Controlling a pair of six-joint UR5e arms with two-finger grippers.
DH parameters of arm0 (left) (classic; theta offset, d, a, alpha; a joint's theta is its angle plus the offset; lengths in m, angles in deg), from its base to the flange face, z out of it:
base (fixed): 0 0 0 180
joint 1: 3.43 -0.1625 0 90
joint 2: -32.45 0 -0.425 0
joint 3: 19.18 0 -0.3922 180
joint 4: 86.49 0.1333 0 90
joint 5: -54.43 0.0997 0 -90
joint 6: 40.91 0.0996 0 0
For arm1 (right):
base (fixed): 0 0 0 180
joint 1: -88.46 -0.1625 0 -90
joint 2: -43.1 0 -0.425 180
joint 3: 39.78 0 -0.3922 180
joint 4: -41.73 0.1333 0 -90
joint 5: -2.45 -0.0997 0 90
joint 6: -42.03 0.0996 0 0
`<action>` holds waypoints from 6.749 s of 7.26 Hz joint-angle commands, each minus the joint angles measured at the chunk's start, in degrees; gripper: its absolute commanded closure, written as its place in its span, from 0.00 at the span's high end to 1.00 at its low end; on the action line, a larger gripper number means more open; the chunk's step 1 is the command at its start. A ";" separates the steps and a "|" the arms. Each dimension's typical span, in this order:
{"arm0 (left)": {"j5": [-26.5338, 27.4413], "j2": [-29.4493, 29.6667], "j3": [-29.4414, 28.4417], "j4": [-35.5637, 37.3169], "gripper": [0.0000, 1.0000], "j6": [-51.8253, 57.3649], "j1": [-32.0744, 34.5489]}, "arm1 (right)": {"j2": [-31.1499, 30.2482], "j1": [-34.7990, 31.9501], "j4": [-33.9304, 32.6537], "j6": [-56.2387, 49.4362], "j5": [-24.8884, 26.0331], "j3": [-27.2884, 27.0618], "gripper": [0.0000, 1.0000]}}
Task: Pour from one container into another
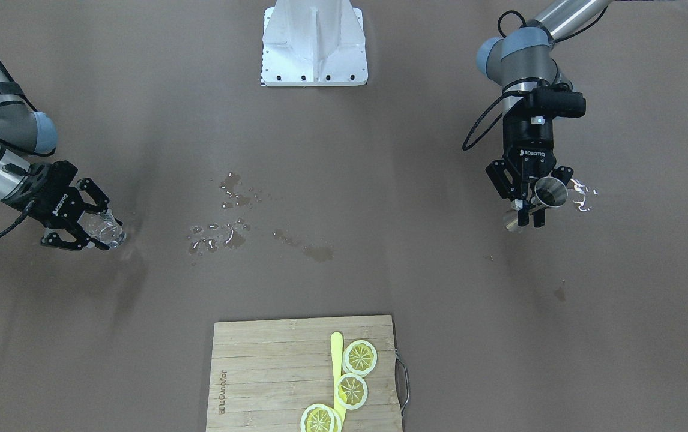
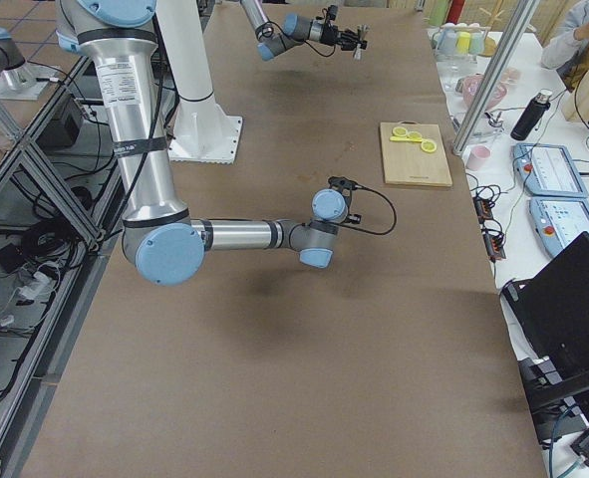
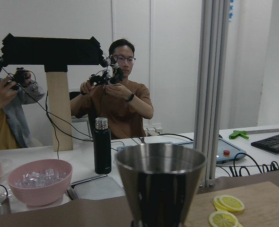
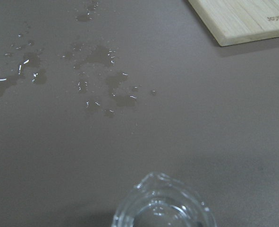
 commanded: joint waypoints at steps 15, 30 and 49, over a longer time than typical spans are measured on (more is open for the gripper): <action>26.48 -3.23 -3.20 42.39 0.00 -49.16 -20.65 | 0.36 0.39 1.88 -2.96 -3.81 2.91 0.87; 28.33 -2.79 -3.20 51.53 0.36 -56.99 -21.19 | 3.50 -11.36 -6.88 3.90 -16.87 -2.28 0.95; 33.95 -11.83 7.77 53.46 0.99 -56.72 -27.69 | 7.83 -24.13 -71.60 3.63 -2.31 -3.68 1.00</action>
